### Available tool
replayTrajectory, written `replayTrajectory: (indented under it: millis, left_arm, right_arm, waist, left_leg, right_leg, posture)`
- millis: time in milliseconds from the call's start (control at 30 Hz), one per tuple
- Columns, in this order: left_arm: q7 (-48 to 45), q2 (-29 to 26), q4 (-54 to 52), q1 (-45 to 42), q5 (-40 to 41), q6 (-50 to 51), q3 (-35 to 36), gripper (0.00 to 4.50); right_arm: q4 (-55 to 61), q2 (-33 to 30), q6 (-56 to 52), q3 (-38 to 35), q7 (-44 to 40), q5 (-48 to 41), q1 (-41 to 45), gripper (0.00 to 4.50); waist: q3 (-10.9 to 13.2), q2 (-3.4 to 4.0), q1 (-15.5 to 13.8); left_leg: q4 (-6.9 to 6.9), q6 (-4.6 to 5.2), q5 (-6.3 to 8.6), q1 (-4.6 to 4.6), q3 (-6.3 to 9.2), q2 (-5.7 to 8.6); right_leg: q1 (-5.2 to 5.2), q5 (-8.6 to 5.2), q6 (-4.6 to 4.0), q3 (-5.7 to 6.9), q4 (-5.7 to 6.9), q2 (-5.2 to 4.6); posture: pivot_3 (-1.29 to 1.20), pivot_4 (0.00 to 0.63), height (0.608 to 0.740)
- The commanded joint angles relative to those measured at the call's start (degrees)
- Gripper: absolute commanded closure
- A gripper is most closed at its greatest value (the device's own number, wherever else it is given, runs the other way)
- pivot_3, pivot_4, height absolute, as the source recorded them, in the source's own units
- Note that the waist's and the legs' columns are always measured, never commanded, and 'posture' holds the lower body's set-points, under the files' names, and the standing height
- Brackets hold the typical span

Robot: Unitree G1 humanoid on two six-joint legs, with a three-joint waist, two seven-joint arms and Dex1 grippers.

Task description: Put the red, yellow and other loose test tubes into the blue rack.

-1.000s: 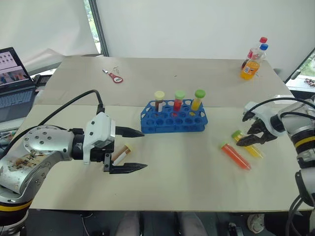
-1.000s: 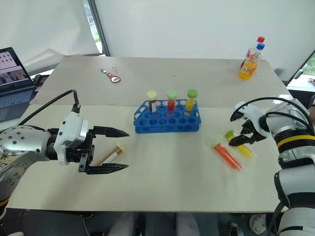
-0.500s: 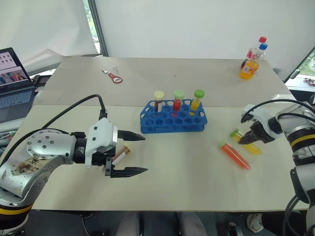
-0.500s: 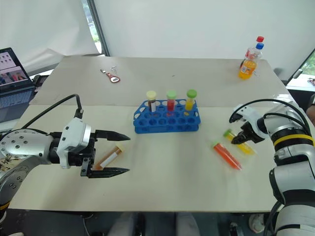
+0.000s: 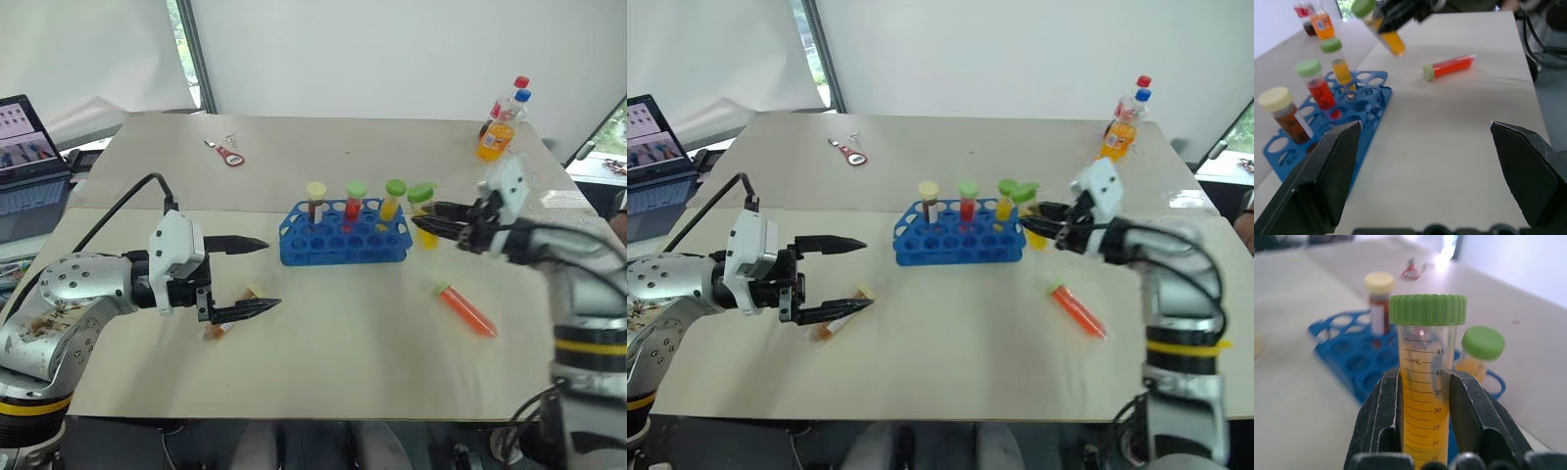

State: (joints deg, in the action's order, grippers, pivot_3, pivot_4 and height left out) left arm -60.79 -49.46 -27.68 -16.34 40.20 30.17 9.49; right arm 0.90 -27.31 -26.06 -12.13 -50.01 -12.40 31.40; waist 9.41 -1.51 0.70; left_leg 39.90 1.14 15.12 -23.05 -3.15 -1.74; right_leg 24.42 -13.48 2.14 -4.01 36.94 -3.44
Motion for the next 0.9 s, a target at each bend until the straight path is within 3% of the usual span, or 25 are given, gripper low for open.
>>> replayTrajectory:
  millis: [33, 500, 900]
  left_arm:
    - [0.32, -0.49, -0.38, -1.29, 2.18, 1.85, 0.63, 0.0]
    - [0.29, -0.33, -1.24, -1.17, 1.68, 2.11, 0.28, 0.0]
    - [0.63, -0.04, -1.6, -1.06, 1.48, 1.57, -0.26, 0.0]
  right_arm:
    - [-0.22, 3.2, 7.14, -1.36, 8.38, 0.66, 0.95, 3.55]
    - [-8.31, 6.24, 15.36, 4.08, 13.78, 1.69, -0.21, 3.56]
    - [-7.77, 8.54, 18.71, 6.63, 17.21, 1.77, -2.75, 3.56]
  waist:
    - [0.01, 0.01, -0.04]
    - [0.01, 0.01, 0.33]
    - [0.0, 0.01, 0.39]
  left_leg:
    - [0.0, 0.0, 0.0, -0.03, 0.0, 0.01]
    - [-0.06, 0.0, 0.0, 0.02, 0.02, -0.04]
    - [-0.08, 0.0, 0.0, 0.05, 0.03, -0.06]
  right_leg:
    - [0.02, 0.0, 0.0, 0.0, 0.0, -0.01]
    - [0.0, 0.0, -0.01, 0.02, -0.06, 0.04]
    - [-0.02, 0.0, -0.01, 0.02, -0.05, 0.05]
  posture:
    - [0.0, 0.15, 0.733]
    - [0.0, 0.15, 0.733]
    - [0.0, 0.15, 0.733]
